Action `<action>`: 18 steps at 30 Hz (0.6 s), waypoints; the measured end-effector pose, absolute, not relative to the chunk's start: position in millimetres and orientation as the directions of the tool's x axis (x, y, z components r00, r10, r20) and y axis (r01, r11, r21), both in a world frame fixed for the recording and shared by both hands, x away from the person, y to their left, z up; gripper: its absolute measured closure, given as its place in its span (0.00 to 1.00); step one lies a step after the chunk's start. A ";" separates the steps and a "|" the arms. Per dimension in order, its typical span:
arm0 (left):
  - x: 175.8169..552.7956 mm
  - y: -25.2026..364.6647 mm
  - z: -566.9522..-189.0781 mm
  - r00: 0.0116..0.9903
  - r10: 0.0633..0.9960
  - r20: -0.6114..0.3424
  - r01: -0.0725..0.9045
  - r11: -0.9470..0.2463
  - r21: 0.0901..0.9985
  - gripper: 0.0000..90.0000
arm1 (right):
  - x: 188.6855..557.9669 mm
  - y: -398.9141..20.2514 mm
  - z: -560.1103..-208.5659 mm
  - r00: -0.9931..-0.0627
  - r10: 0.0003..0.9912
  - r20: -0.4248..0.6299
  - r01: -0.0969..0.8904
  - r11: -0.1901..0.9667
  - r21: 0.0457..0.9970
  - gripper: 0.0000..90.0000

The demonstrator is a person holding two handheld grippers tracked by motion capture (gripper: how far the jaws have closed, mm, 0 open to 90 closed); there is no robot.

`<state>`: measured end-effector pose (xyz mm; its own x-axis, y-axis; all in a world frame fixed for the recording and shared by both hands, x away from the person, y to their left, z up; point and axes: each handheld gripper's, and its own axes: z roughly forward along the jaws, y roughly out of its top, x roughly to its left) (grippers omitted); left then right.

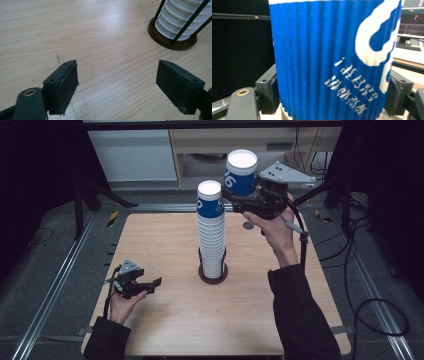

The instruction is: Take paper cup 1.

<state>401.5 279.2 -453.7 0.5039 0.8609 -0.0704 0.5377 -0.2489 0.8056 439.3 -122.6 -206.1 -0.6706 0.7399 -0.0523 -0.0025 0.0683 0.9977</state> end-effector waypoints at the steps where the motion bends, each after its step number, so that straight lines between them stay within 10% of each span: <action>1: 401.5 279.2 -453.7 0.504 0.861 -0.070 0.538 -0.249 0.806 0.19 | 439.3 -122.6 -206.1 -0.671 0.740 -0.052 -0.002 0.068 0.998 0.22; 18: 401.0 278.3 -452.7 0.514 0.854 -0.083 0.539 -0.246 0.806 0.19 | 424.7 -166.5 -268.0 -0.648 0.761 -0.041 0.077 0.118 0.990 0.22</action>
<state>401.0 278.3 -452.7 0.5142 0.8536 -0.0834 0.5387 -0.2458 0.8058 424.7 -166.5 -268.0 -0.6480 0.7606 -0.0408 0.0767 0.1184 0.9900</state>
